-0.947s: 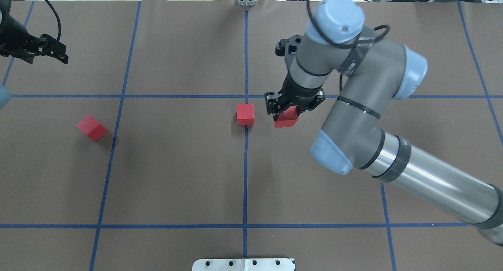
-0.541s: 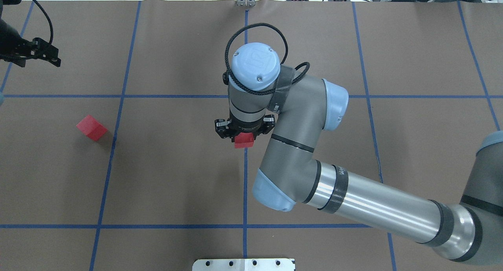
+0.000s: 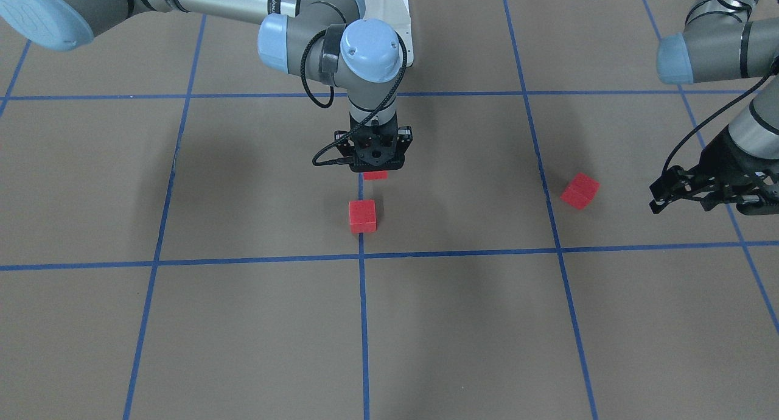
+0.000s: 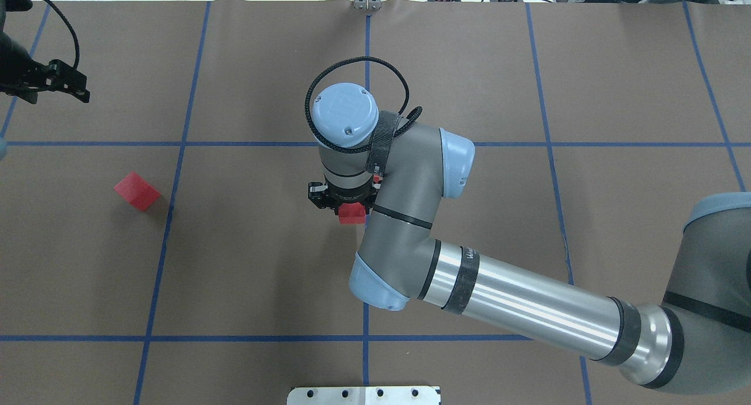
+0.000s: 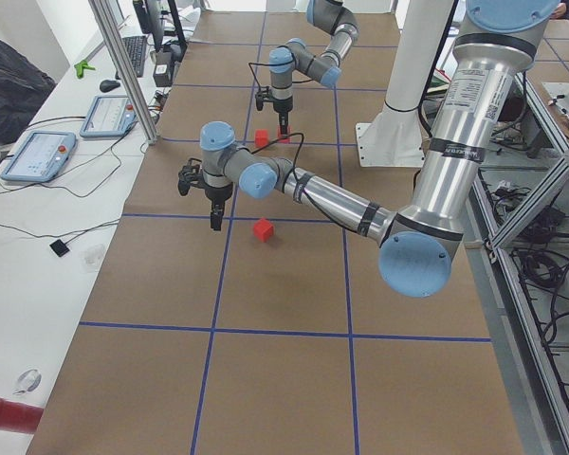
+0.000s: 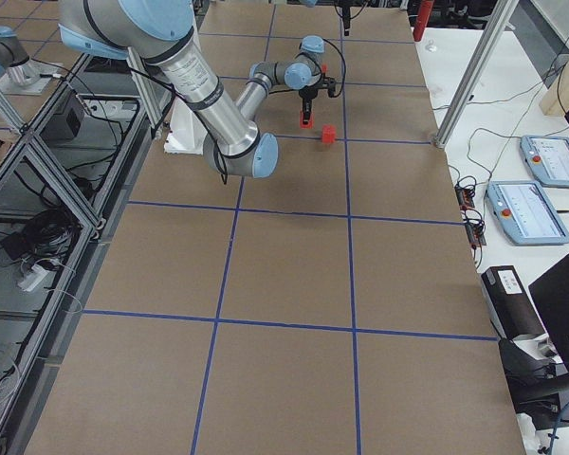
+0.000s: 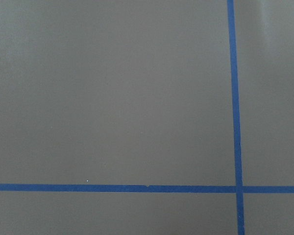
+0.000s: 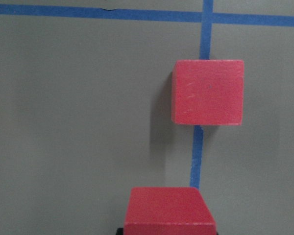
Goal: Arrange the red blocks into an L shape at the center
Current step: 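Place the red cube just nearer the robot than the center cube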
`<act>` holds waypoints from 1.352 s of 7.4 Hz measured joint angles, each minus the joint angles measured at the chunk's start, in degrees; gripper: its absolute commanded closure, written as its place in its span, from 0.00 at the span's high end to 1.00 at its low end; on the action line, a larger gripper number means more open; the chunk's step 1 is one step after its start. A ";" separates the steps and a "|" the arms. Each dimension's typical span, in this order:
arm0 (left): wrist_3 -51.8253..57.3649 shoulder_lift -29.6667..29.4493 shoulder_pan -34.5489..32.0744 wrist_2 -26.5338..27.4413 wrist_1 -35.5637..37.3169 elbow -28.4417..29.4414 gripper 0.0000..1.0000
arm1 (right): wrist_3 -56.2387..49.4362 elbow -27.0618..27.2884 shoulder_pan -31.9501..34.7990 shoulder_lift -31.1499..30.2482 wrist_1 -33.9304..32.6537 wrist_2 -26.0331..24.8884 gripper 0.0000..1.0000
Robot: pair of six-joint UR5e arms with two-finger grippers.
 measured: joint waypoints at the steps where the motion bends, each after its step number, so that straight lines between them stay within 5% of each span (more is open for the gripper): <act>1: 0.00 -0.03 0.03 0.00 -0.08 0.16 1.00 | 0.08 -0.29 0.06 -0.09 0.10 -0.39 0.00; 10: 0.00 0.04 -0.06 0.00 -0.23 -0.27 1.00 | -0.49 -4.87 1.81 -0.57 5.58 -2.17 0.00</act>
